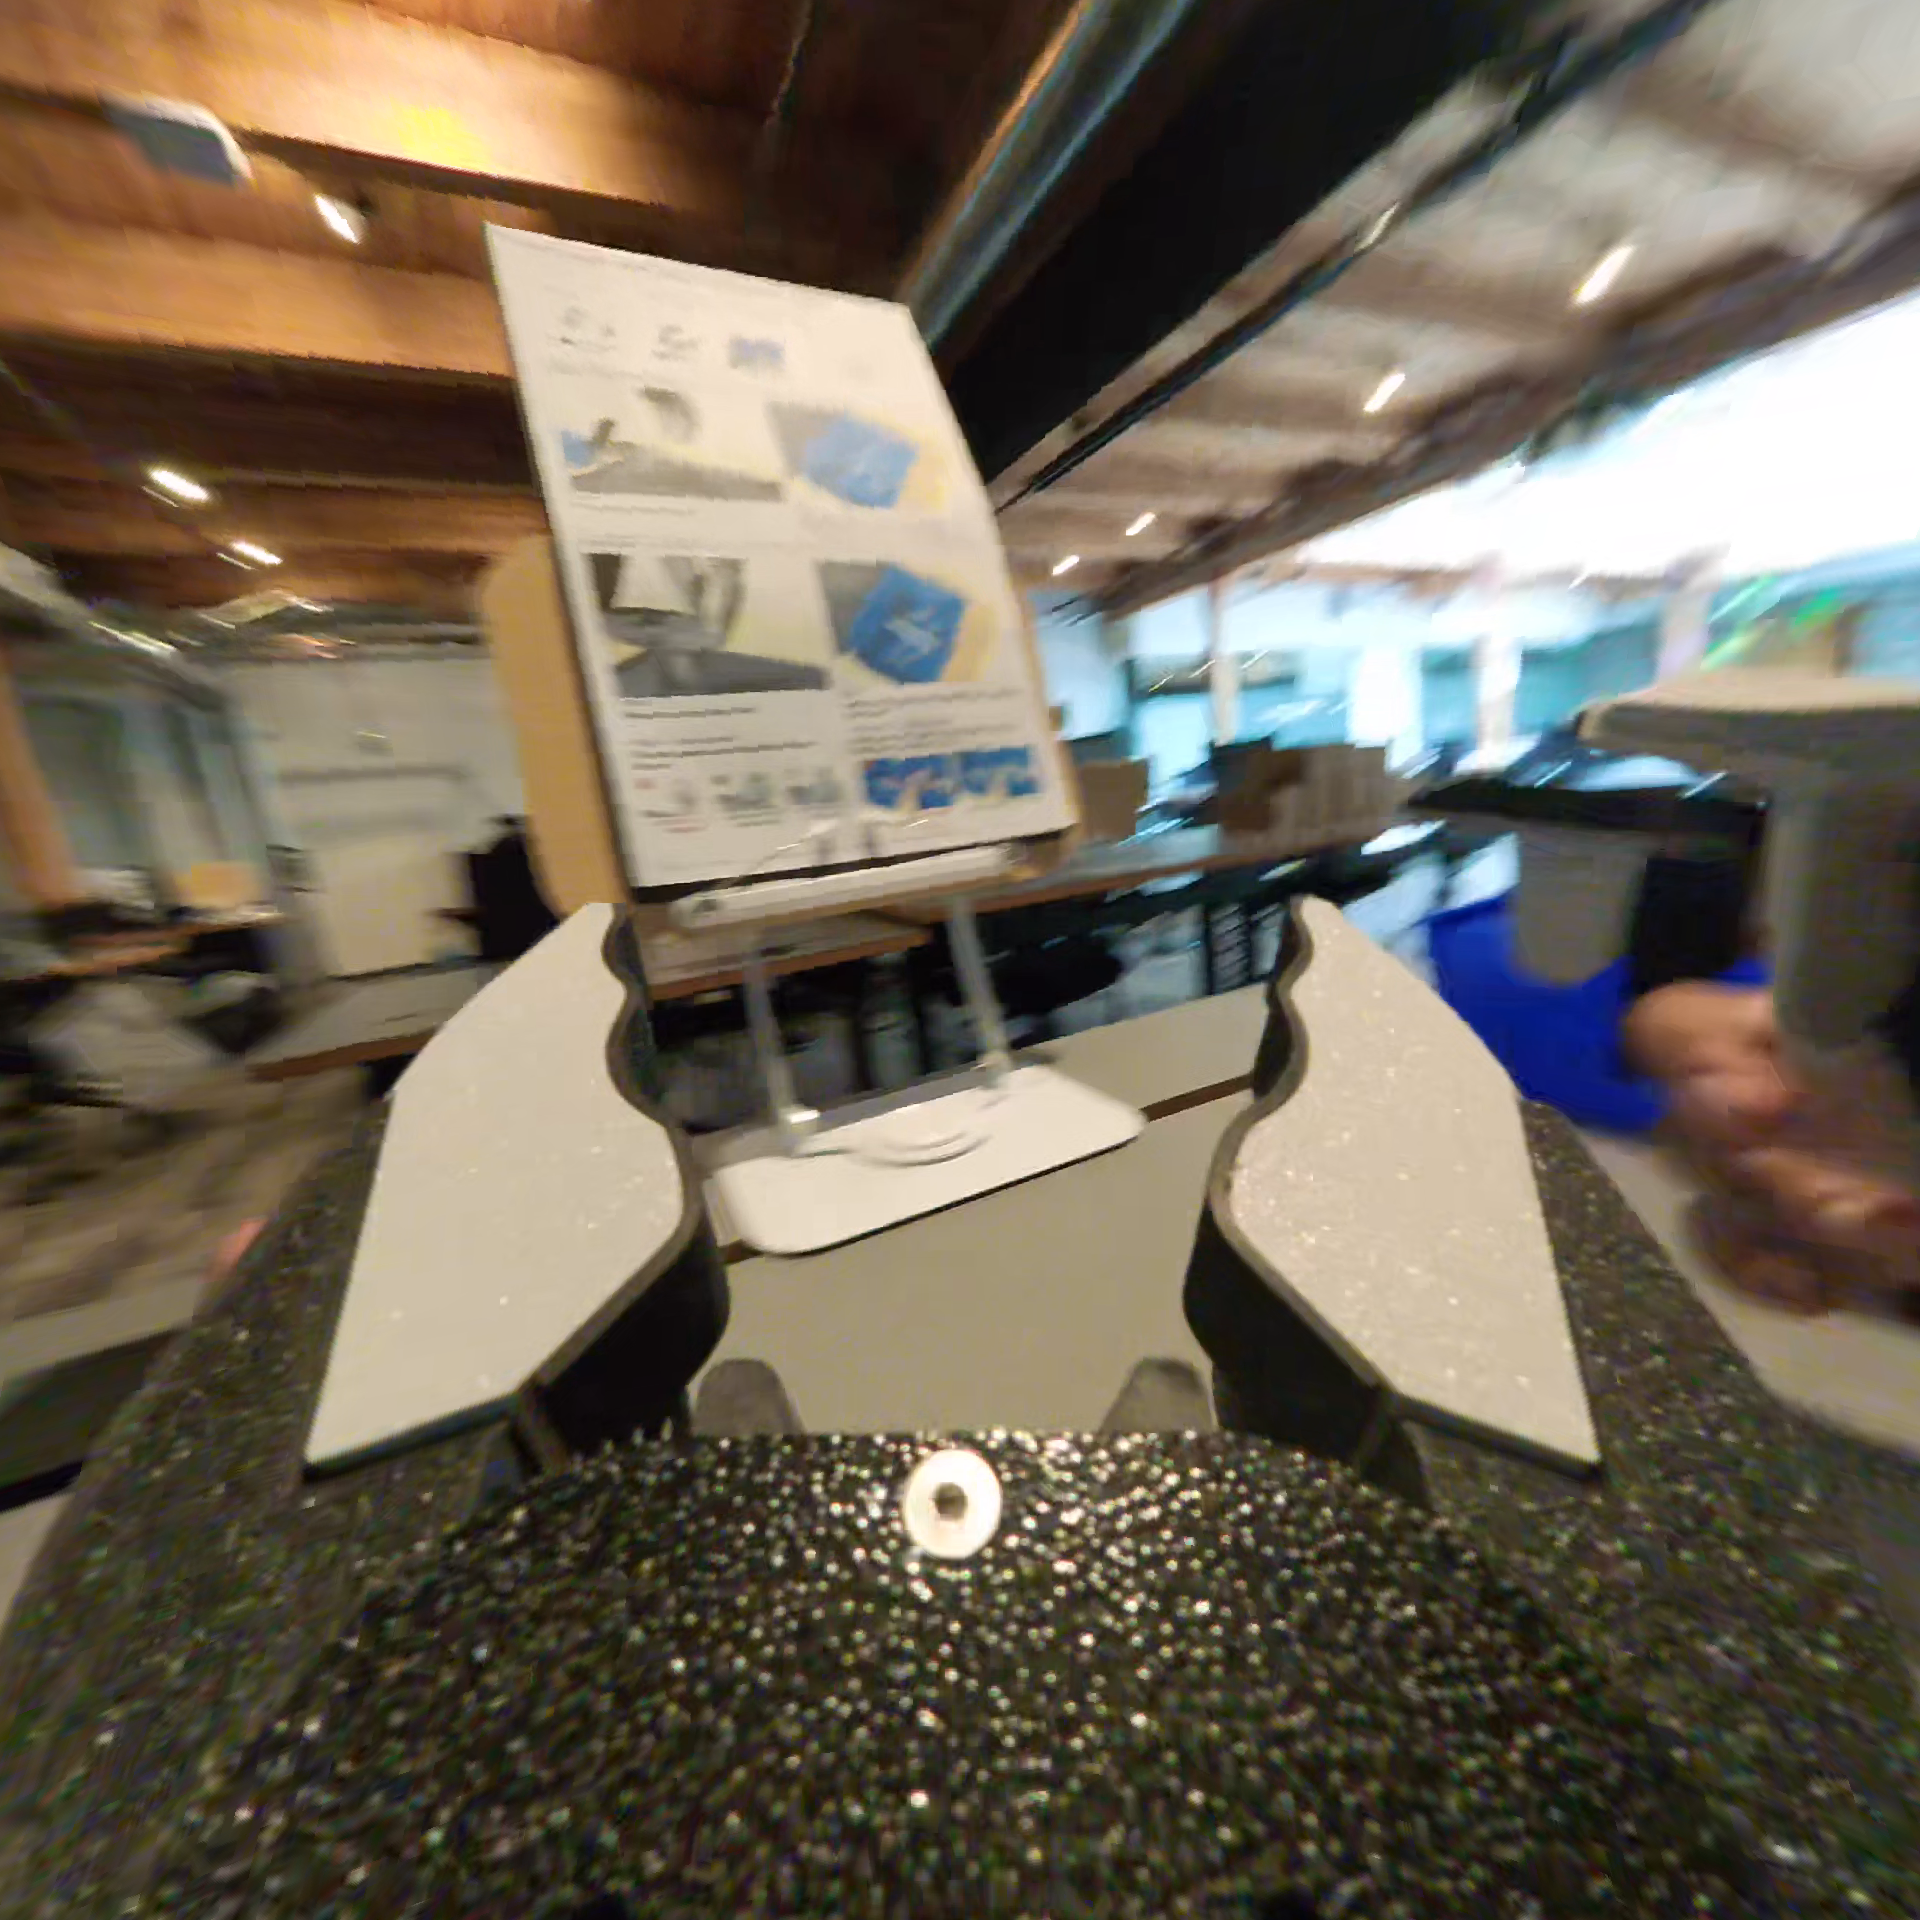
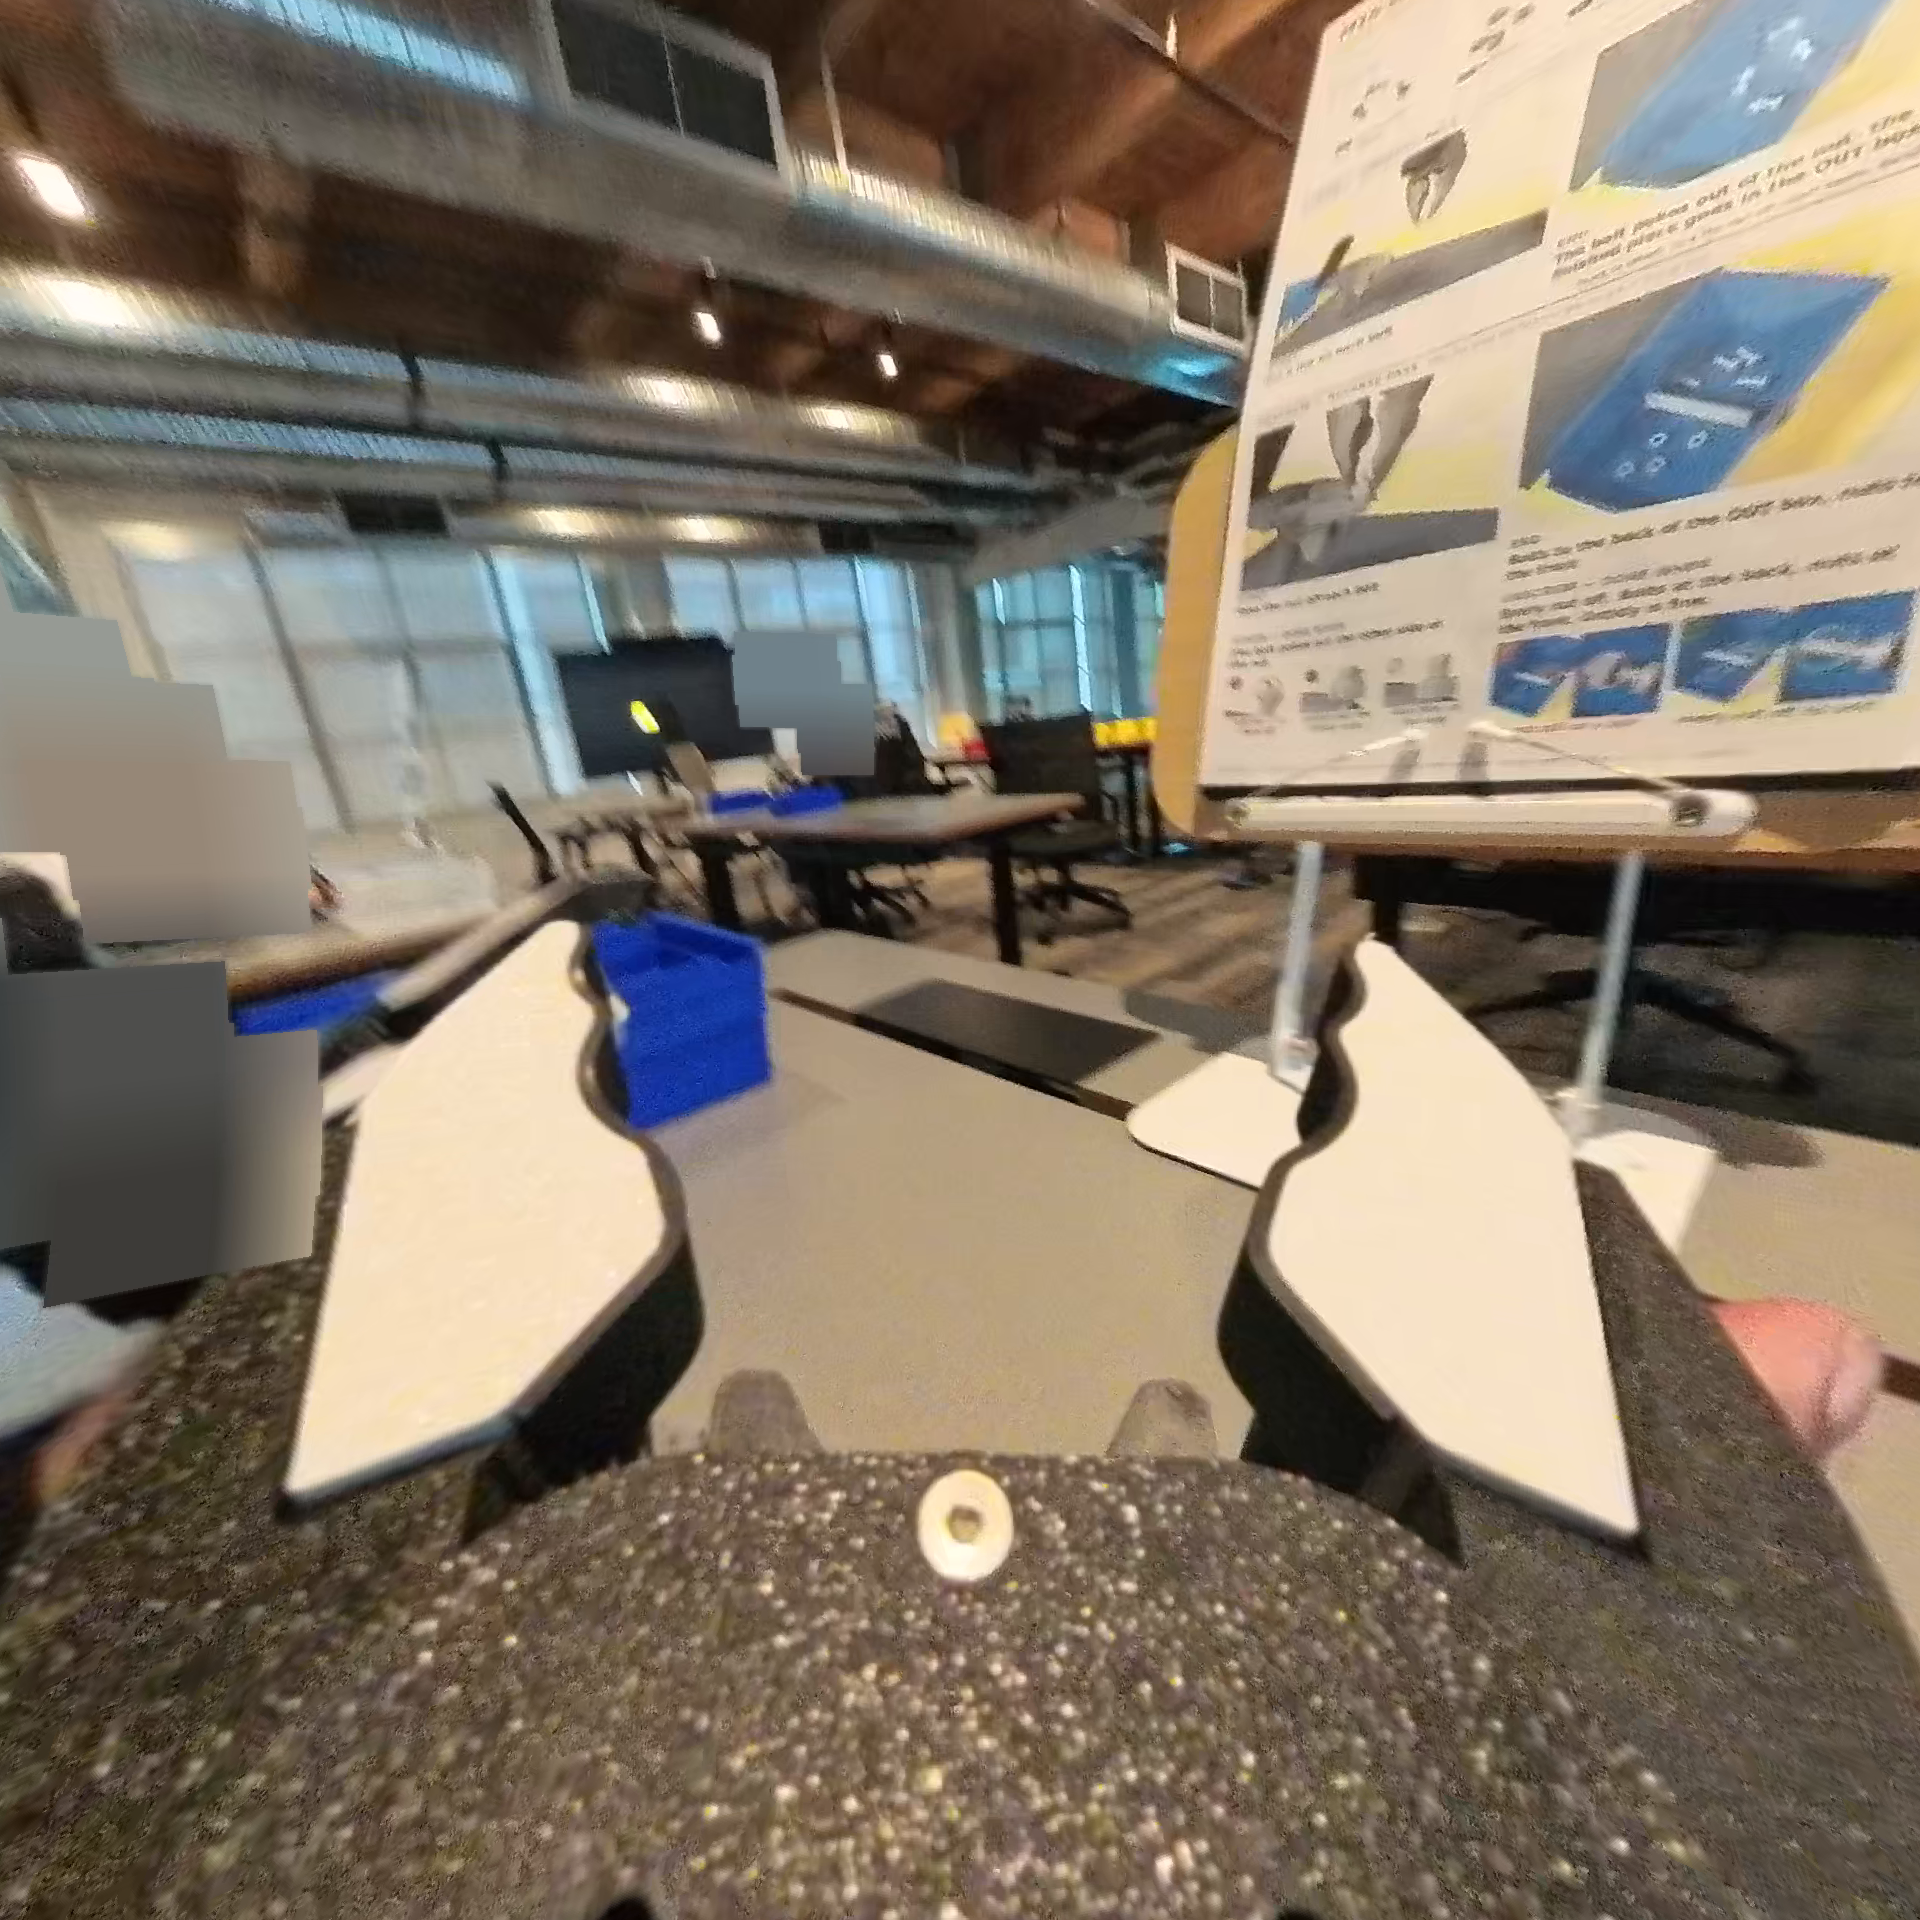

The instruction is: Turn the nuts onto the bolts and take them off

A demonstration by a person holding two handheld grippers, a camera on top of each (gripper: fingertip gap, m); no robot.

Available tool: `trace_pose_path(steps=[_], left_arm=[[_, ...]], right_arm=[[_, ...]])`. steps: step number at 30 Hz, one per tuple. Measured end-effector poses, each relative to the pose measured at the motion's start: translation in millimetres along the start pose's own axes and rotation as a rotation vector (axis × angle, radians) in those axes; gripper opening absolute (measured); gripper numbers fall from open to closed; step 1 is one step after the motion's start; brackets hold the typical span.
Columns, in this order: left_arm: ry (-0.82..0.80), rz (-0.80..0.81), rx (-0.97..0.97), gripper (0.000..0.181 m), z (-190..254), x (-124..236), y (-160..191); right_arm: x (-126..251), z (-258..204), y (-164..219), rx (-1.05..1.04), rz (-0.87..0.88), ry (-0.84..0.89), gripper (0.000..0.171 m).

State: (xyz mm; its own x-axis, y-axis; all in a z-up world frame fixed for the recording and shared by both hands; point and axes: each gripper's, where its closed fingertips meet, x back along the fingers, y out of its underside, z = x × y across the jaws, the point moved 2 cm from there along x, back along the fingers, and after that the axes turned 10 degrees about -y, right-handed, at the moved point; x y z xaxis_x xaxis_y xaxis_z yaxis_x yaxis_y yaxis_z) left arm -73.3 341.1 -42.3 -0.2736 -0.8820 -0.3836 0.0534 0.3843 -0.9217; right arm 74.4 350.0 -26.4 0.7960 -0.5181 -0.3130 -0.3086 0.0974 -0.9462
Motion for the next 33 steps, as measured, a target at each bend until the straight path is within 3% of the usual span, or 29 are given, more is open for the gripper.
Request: trace_pose_path(steps=[3, 6, 8, 12, 16, 23, 27, 30, 33], left_arm=[[-0.089, -0.032, -0.301, 0.084, -8.4, 1.4, 11.1], [-0.122, -0.065, -0.351, 0.083, -11.8, -0.8, 19.7], [-0.129, -0.093, -0.335, 0.084, -14.7, -3.8, 26.3], [-0.165, -0.149, -0.345, 0.105, -24.9, -9.1, 38.8], [-0.163, -0.203, -0.313, 0.106, -34.2, -8.5, 47.1], [-0.168, -0.237, -0.262, 0.117, -49.1, -1.6, 50.7], [-0.178, -0.151, -0.298, 0.101, -50.1, 3.5, 39.4], [-0.199, -0.12, -0.356, 0.076, -53.3, 7.7, 33.6], [-0.195, -0.126, -0.371, 0.058, -57.6, 9.7, 35.8]], right_arm=[[0.8, 5.9, 15.7, 0.159, -0.125, 0.054, 0.121], [-0.1, 8.2, 32.7, 0.244, -0.197, 0.067, 0.119], [0.8, 12.2, 44.7, 0.232, -0.238, 0.073, 0.11], [2.8, 14.3, 50.6, 0.121, -0.217, 0.039, 0.09], [11.0, 12.2, 61.7, 0.065, -0.248, 0.03, 0.069], [18.8, 7.0, 67.9, 0.072, -0.304, 0.054, 0.063], [20.3, 2.5, 63.5, 0.068, -0.309, 0.068, 0.067], [20.1, -2.3, 62.7, 0.064, -0.308, 0.078, 0.069], [19.1, -9.5, 62.1, 0.045, -0.291, 0.051, 0.054]])
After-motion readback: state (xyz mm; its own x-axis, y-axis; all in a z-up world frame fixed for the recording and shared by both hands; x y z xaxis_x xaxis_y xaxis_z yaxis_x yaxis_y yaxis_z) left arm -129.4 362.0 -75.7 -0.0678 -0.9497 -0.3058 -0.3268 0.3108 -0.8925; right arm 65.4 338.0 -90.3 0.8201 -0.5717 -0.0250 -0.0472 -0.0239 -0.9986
